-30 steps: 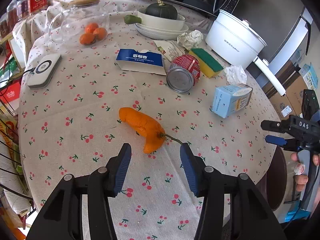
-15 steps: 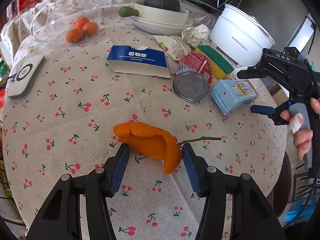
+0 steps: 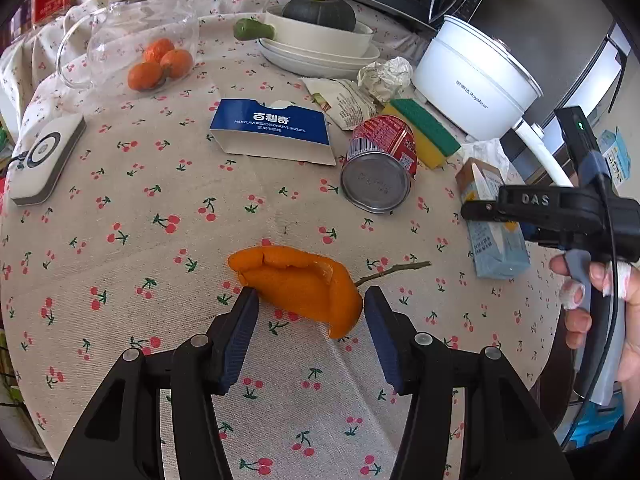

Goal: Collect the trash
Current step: 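Close the right tool on the milk carton while the left tool holds the pepper, then carry the carton with the right tool over the bin while the left tool carries the pepper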

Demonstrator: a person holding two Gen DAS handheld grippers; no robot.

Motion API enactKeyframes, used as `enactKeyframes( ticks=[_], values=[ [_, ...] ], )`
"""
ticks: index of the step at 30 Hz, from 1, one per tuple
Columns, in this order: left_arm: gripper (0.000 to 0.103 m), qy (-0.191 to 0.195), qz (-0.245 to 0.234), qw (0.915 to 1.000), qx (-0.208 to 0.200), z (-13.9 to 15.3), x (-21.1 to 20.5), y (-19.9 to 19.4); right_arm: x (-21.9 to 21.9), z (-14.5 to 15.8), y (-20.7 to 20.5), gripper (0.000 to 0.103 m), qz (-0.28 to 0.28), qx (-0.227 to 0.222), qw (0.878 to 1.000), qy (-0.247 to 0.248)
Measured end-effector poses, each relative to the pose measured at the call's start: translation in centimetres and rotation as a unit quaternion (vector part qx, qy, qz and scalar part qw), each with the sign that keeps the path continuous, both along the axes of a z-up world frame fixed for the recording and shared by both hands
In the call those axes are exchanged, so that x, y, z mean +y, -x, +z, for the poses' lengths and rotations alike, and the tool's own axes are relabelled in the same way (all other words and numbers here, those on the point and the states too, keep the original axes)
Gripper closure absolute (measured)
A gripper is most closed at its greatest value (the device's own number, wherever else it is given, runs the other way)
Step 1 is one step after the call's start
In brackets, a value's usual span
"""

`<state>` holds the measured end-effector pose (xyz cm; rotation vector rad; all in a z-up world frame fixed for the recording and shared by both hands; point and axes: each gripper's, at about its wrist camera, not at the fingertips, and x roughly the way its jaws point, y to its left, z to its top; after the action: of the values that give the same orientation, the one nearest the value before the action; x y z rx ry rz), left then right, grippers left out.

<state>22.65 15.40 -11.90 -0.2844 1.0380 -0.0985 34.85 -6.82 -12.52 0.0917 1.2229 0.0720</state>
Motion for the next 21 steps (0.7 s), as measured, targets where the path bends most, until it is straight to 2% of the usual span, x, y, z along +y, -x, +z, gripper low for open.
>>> enactKeyframes(
  ticks=[5, 6, 7, 9, 14, 15, 16, 18, 19, 21],
  values=[
    [0.046, -0.018, 0.001, 0.9998, -0.006, 0.1, -1.1, -0.2, -4.4, 0.4, 2.9, 0.046, 0.018, 0.008, 0.999, -0.041],
    [0.049, -0.025, 0.005, 0.9997, -0.005, 0.0, -1.2, -0.3, -5.2, 0.6, 3.4, 0.046, 0.02, 0.007, 0.999, -0.043],
    [0.058, -0.029, 0.007, 0.9996, -0.004, -0.1, -1.3, -0.4, -6.0, 0.8, 4.0, 0.046, 0.023, 0.006, 0.999, -0.045],
    [0.07, -0.027, 0.009, 0.9996, 0.003, -0.4, -1.2, -0.5, -7.4, 1.1, 5.2, 0.046, 0.026, 0.004, 0.999, -0.045],
    [0.07, -0.013, 0.015, 0.9998, 0.001, 0.3, -0.9, 0.0, -9.9, 2.3, 7.5, 0.046, 0.027, 0.009, 0.998, -0.063],
    [0.064, -0.014, 0.012, 0.9998, -0.002, 0.7, -0.9, 0.1, -10.1, 2.8, 7.6, 0.046, 0.03, 0.004, 0.997, -0.067],
    [0.049, -0.016, 0.012, 0.9998, 0.0, 0.9, -1.0, 0.2, -10.3, 3.2, 7.9, 0.046, 0.034, -0.002, 0.997, -0.067],
    [0.029, -0.036, 0.021, 0.9991, -0.009, 1.3, -1.2, 0.4, -10.5, 3.8, 8.4, 0.046, 0.039, -0.009, 0.997, -0.066],
    [0.025, -0.048, 0.024, 0.9985, -0.016, 1.5, -1.3, 0.3, -10.8, 3.9, 8.6, 0.046, 0.04, -0.009, 0.997, -0.069],
    [0.024, -0.066, 0.026, 0.9973, -0.018, 1.4, -1.5, -0.3, -11.2, 3.8, 8.8, 0.046, 0.04, -0.007, 0.996, -0.075]
  ],
)
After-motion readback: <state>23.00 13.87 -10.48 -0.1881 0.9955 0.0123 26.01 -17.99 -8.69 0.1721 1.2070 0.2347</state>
